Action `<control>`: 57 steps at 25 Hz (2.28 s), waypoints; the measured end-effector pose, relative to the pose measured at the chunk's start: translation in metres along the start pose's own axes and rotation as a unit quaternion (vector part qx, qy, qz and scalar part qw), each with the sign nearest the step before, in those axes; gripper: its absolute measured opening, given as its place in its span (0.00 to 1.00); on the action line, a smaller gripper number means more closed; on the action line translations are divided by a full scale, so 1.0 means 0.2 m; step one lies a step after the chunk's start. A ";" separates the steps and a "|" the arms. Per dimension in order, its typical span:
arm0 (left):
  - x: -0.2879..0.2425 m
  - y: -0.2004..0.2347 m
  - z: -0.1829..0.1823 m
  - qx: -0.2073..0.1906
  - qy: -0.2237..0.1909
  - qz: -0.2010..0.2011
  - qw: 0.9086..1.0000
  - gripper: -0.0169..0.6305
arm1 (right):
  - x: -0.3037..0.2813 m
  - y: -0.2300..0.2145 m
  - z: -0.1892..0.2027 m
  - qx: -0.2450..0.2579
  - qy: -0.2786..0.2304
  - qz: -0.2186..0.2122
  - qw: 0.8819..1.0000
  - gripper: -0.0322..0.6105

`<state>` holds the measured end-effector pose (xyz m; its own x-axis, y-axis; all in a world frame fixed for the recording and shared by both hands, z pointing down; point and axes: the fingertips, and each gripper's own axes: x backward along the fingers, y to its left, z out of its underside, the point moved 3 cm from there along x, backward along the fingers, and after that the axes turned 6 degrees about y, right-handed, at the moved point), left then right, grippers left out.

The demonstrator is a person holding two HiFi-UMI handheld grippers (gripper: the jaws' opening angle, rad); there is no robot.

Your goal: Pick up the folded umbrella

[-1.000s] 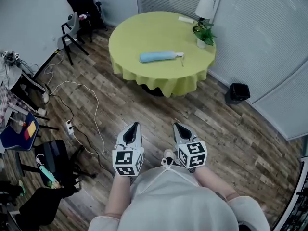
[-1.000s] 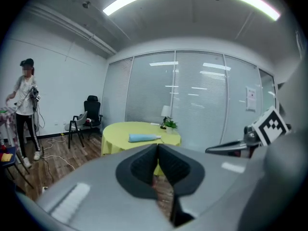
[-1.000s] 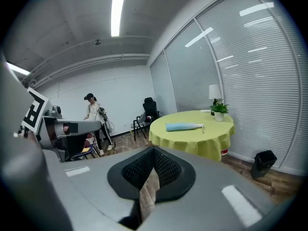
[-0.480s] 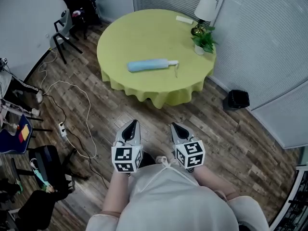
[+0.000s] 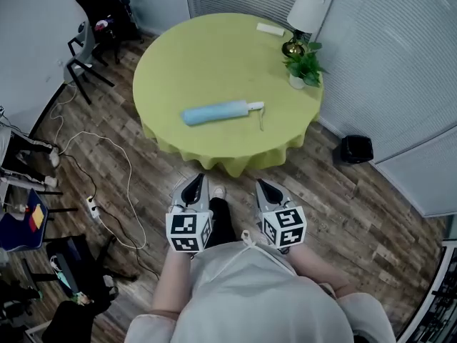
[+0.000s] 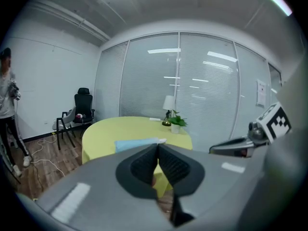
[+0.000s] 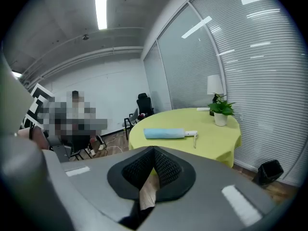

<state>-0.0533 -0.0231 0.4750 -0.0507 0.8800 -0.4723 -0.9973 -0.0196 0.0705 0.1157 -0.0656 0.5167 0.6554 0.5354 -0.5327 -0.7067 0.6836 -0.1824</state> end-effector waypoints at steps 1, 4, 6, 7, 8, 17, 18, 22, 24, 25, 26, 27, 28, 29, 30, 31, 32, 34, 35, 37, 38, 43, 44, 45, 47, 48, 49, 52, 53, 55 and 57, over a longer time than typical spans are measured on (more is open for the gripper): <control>-0.06 0.03 -0.03 -0.006 0.002 0.005 1.000 0.04 | -0.05 -0.03 -0.04 -0.004 0.001 0.005 1.000 0.05; -0.28 0.16 -0.16 -0.017 0.008 0.021 1.000 0.04 | -0.23 -0.09 -0.17 -0.021 0.001 0.023 1.000 0.05; -0.44 0.25 -0.23 -0.017 0.016 0.032 0.999 0.04 | -0.36 -0.13 -0.26 -0.032 0.005 0.034 0.999 0.05; -0.52 0.29 -0.27 -0.020 0.020 0.037 0.999 0.04 | -0.41 -0.15 -0.30 -0.034 0.007 0.038 0.999 0.05; -0.60 0.32 -0.31 -0.024 0.024 0.043 0.999 0.04 | -0.47 -0.16 -0.34 -0.035 0.010 0.041 0.998 0.05; -1.11 0.57 -0.46 -0.114 0.051 0.087 0.988 0.04 | -0.96 -0.32 -0.64 -0.053 0.022 0.068 0.996 0.05; -1.17 0.58 -0.44 -0.144 0.071 0.086 0.983 0.04 | -1.00 -0.33 -0.66 -0.055 0.020 0.074 0.996 0.05; -1.40 0.58 -0.33 -0.261 0.167 0.111 0.944 0.13 | -1.12 -0.38 -0.68 -0.067 0.025 0.097 0.993 0.05; -1.50 0.55 -0.28 -0.297 0.197 0.147 0.923 0.23 | -1.16 -0.42 -0.67 -0.079 0.031 0.105 0.991 0.05; -1.54 0.54 -0.27 -0.309 0.204 0.163 0.915 0.26 | -1.18 -0.44 -0.66 -0.085 0.032 0.109 0.990 0.05; -1.58 0.53 -0.26 -0.317 0.210 0.180 0.907 0.27 | -1.19 -0.46 -0.66 -0.090 0.034 0.114 0.989 0.05; -1.62 0.51 -0.25 -0.324 0.219 0.200 0.898 0.30 | -1.19 -0.48 -0.66 -0.096 0.034 0.120 0.988 0.05; -1.66 0.49 -0.23 -0.332 0.230 0.223 0.887 0.36 | -1.20 -0.50 -0.66 -0.101 0.035 0.126 0.986 0.05; -1.69 0.48 -0.21 -0.341 0.243 0.245 0.875 0.43 | -1.21 -0.52 -0.65 -0.106 0.037 0.131 0.985 0.05; -1.72 0.46 -0.18 -0.351 0.254 0.261 0.862 0.50 | -1.22 -0.54 -0.65 -0.110 0.038 0.137 0.984 0.05; -1.76 0.44 -0.15 -0.361 0.263 0.273 0.852 0.56 | -1.22 -0.56 -0.64 -0.115 0.039 0.142 0.982 0.05; -1.79 0.43 -0.13 -0.369 0.270 0.280 0.844 0.58 | -1.23 -0.58 -0.64 -0.119 0.041 0.147 0.981 0.05; -1.86 0.41 -0.08 -0.380 0.284 0.289 0.831 0.63 | -1.24 -0.61 -0.63 -0.126 0.044 0.155 0.979 0.05; -1.89 0.40 -0.05 -0.385 0.291 0.291 0.826 0.65 | -1.25 -0.63 -0.62 -0.130 0.045 0.158 0.978 0.05; -1.94 0.39 -0.01 -0.393 0.302 0.297 0.816 0.66 | -1.26 -0.65 -0.61 -0.137 0.046 0.163 0.976 0.05; -1.95 0.39 0.01 -0.396 0.307 0.301 0.811 0.65 | -1.27 -0.66 -0.61 -0.141 0.046 0.165 0.975 0.05; -2.01 0.40 0.10 -0.416 0.337 0.309 0.787 0.62 | -1.29 -0.68 -0.57 -0.158 0.053 0.174 0.971 0.05; -2.03 0.41 0.11 -0.419 0.338 0.306 0.786 0.57 | -1.29 -0.68 -0.55 -0.161 0.056 0.176 0.970 0.05; -2.04 0.42 0.11 -0.420 0.338 0.305 0.785 0.53 | -1.29 -0.67 -0.54 -0.164 0.059 0.176 0.969 0.05; -2.05 0.43 0.11 -0.413 0.341 0.313 0.785 0.53 | -1.29 -0.66 -0.52 -0.168 0.066 0.175 0.968 0.05; -2.05 0.43 0.11 -0.409 0.344 0.317 0.784 0.53 | -1.29 -0.66 -0.51 -0.170 0.068 0.174 0.968 0.05; -2.06 0.43 0.11 -0.408 0.347 0.319 0.782 0.53 | -1.30 -0.66 -0.51 -0.171 0.070 0.173 0.967 0.05; -2.09 0.43 0.13 -0.412 0.361 0.317 0.774 0.53 | -1.31 -0.66 -0.50 -0.175 0.071 0.172 0.967 0.05; -2.09 0.43 0.14 -0.413 0.365 0.315 0.772 0.52 | -1.31 -0.65 -0.51 -0.174 0.070 0.171 0.967 0.05; -2.08 0.43 0.14 -0.421 0.363 0.309 0.772 0.51 | -1.32 -0.63 -0.52 -0.170 0.070 0.168 0.968 0.05; -2.06 0.43 0.15 -0.435 0.350 0.300 0.774 0.50 | -1.32 -0.61 -0.53 -0.167 0.069 0.166 0.970 0.05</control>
<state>-0.1167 -0.3735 0.7016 -0.2306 0.1226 -0.9653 -0.4262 -0.9045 -0.0131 0.0002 -0.3425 0.5922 0.3519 0.6107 -0.7093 -0.9343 0.2750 -0.2268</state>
